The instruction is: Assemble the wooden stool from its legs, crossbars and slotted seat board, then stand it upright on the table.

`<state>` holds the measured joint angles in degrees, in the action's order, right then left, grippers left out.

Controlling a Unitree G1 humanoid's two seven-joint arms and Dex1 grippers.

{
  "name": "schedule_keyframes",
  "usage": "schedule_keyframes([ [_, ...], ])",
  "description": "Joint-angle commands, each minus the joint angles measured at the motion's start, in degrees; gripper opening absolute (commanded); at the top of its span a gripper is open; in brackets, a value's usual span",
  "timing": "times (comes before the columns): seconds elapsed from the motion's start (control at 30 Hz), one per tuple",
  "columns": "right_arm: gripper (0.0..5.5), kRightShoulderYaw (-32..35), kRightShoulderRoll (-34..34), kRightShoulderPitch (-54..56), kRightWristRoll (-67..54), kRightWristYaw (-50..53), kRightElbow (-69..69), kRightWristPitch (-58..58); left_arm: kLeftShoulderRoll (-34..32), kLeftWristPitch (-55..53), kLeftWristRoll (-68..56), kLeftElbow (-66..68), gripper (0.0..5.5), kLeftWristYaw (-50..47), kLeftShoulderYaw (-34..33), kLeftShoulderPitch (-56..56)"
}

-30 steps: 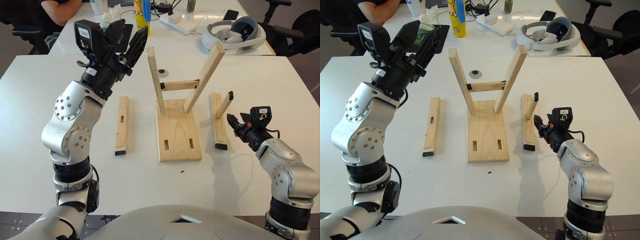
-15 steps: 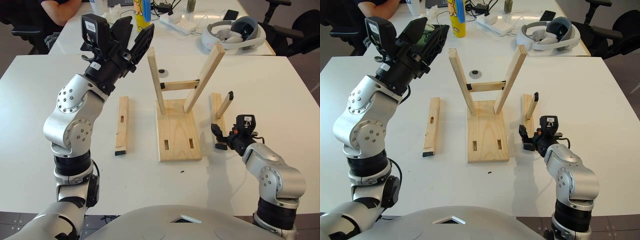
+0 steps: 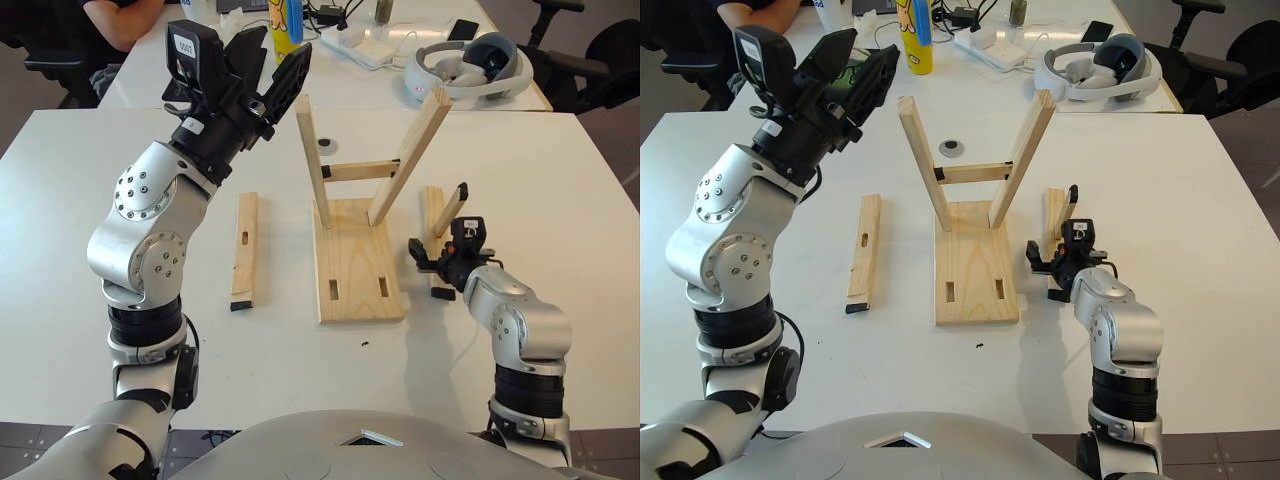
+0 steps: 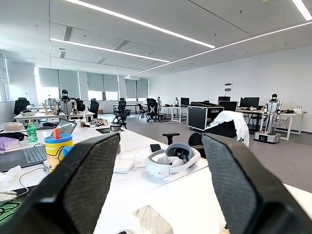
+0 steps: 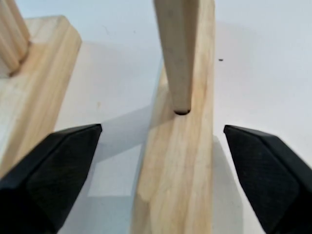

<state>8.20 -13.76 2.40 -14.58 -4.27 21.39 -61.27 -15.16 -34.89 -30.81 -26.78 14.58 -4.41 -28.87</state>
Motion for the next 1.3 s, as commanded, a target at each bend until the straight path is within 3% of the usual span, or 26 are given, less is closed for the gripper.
schedule_keyframes([
  [0.03,4.01,-0.8,-1.7,-1.6,0.8,-0.9,-1.5,-1.4,-1.5,1.0,2.6,0.1,3.14,-1.2,-0.9,-0.9],
  [0.17,3.24,-1.6,-2.2,-1.9,1.2,-1.6,-2.3,-1.1,-2.4,1.0,4.3,1.1,3.14,-2.1,-1.5,-2.0],
  [0.47,2.07,0.6,-2.4,-1.5,1.1,-1.9,-4.2,1.5,-1.3,-2.1,6.9,5.2,3.14,-6.0,-2.3,-5.0],
  [0.67,2.07,6.1,-2.2,3.7,-0.6,-2.8,-3.6,10.7,-1.8,-4.7,-1.0,9.8,3.14,-2.6,-8.8,-7.6],
  [0.87,2.07,16.9,-3.8,16.6,-11.2,-7.1,-3.1,19.6,-0.9,-7.8,-15.9,13.5,4.06,2.5,-14.9,-11.6],
  [1.1,2.07,21.9,-6.5,26.9,-32.9,-13.4,-3.8,11.5,-2.2,-15.4,-33.9,21.9,5.13,5.9,-19.5,-19.5],
  [1.3,2.07,16.1,-11.6,30.6,-53.9,-20.7,-3.3,-4.4,-4.0,-23.7,-44.7,31.0,5.40,10.4,-18.3,-27.0],
])
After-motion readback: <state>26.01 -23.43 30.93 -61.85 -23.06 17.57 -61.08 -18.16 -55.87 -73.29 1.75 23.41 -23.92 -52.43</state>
